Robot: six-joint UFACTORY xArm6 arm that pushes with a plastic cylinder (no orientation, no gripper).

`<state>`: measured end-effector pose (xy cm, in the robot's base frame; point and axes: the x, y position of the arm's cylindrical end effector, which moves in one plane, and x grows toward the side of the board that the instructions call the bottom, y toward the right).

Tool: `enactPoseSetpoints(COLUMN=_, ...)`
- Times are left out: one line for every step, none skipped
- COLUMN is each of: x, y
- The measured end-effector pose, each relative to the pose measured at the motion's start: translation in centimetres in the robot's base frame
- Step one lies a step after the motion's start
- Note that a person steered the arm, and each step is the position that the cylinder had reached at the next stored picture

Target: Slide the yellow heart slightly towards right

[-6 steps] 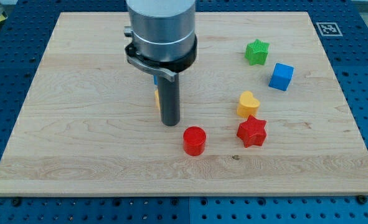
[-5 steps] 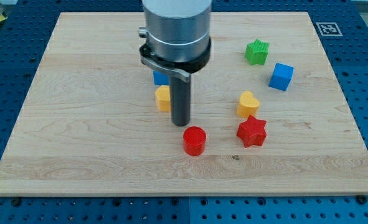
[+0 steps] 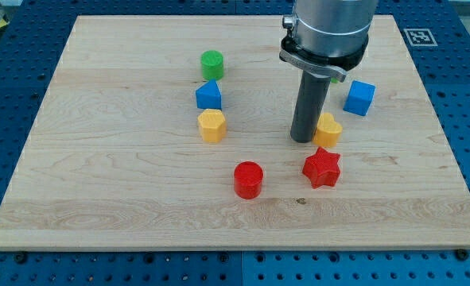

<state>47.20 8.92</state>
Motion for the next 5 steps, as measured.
enactPoseSetpoints(x=0.6, y=-1.4)
enactPoseSetpoints(x=1.6, y=-2.5)
enactPoseSetpoints(x=2.7, y=-2.3)
enactPoseSetpoints(x=4.1, y=-2.3)
enactPoseSetpoints(x=5.6, y=-2.3)
